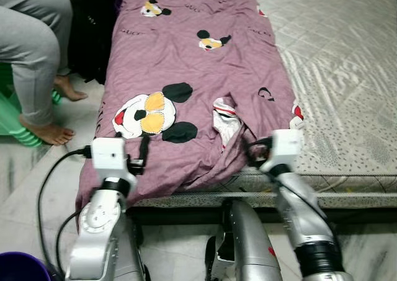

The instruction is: Clean up the room

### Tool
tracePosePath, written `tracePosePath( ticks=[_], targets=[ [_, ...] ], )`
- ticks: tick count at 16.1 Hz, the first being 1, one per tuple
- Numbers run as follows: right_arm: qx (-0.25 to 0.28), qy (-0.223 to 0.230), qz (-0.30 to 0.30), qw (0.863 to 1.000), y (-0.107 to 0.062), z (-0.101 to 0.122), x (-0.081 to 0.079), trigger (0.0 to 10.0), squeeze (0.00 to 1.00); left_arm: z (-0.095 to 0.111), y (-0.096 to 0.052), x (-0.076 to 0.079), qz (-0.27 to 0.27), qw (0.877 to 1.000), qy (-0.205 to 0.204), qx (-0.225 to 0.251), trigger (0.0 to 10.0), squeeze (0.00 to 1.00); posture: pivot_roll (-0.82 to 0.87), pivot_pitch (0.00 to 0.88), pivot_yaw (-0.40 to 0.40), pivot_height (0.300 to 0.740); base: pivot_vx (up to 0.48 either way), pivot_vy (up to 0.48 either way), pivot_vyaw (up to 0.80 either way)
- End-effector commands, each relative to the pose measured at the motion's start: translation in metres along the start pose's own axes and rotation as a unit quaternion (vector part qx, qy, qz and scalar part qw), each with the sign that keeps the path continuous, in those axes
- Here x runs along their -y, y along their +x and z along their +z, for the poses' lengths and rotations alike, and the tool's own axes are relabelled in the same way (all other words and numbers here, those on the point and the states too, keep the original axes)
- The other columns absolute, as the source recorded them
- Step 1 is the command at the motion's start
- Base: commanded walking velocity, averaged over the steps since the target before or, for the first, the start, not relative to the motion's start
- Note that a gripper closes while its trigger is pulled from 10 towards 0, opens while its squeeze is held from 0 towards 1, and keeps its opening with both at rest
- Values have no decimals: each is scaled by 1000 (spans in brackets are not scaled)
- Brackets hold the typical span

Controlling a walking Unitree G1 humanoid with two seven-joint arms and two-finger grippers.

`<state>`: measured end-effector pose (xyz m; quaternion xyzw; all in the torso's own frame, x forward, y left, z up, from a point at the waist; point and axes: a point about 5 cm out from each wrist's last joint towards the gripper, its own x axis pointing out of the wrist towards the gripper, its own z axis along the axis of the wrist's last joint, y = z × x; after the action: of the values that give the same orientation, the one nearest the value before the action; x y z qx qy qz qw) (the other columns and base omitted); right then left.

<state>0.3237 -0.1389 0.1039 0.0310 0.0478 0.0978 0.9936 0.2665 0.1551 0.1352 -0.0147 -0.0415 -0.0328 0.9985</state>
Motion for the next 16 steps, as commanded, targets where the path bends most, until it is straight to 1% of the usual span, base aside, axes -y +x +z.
tracePosePath(
  ticks=[1, 4, 5, 8, 10, 11, 12, 13, 14, 15, 16],
  targets=[
    [-21, 4, 8, 1000, 2, -4, -1, 10000, 0, 1, -3, 0, -1, 1000, 9, -1, 10000, 0, 30, 206, -31, 542, 0, 0, 0],
    [-10, 8, 18, 1000, 19, 6, -13, 10000, 0, 5, -8, 2, -6, 1000, 19, 3, 10000, 0, 61, 214, -30, 542, 0, 0, 0],
    [1, 7, 17, 1000, 26, 13, -19, 10000, 0, 6, -13, 1, -5, 1000, 22, 1, 10000, 0, 79, 222, -29, 542, 0, 0, 0],
    [19, 1, -6, 1000, 41, 26, -30, 10000, 0, 7, -20, -1, -3, 1000, 28, -5, 10000, 0, 94, 238, -26, 542, 0, 0, 0],
    [30, -2, -18, 999, 50, 34, -41, 10000, 0, 7, -20, 0, -4, 1000, 30, -8, 10000, 0, 99, 246, -22, 542, 0, 0, 0],
    [36, -11, -29, 999, 55, 39, -46, 10000, 0, 8, -20, 1, -4, 999, 30, -9, 10000, 0, 105, 252, -19, 542, 0, 0, 0],
    [35, -28, -41, 998, 58, 39, -48, 10000, 0, 9, -19, 1, -6, 999, 31, -9, 10000, 0, 108, 253, -17, 542, 0, 0, 0],
    [33, -32, -53, 998, 59, 39, -47, 10000, 0, 10, -19, 1, -6, 999, 32, -9, 10000, 0, 113, 254, -16, 542, 0, 0, 0],
    [30, -42, -65, 997, 60, 38, -45, 6078, 0, 11, -19, 1, -6, 999, 32, -9, 10000, 0, 115, 255, -16, 542, 0, 0, 0],
    [23, -54, -81, 995, 61, 35, -39, 6078, 0, 12, -18, 0, -6, 999, 33, -8, 10000, 0, 118, 256, -15, 542, 0, 0, 0],
    [6, -75, -98, 992, 60, 30, -29, 824, 0, 13, -19, 0, -6, 999, 35, -8, 10000, 0, 118, 256, -15, 542, 0, 0, 0]
  ],
)
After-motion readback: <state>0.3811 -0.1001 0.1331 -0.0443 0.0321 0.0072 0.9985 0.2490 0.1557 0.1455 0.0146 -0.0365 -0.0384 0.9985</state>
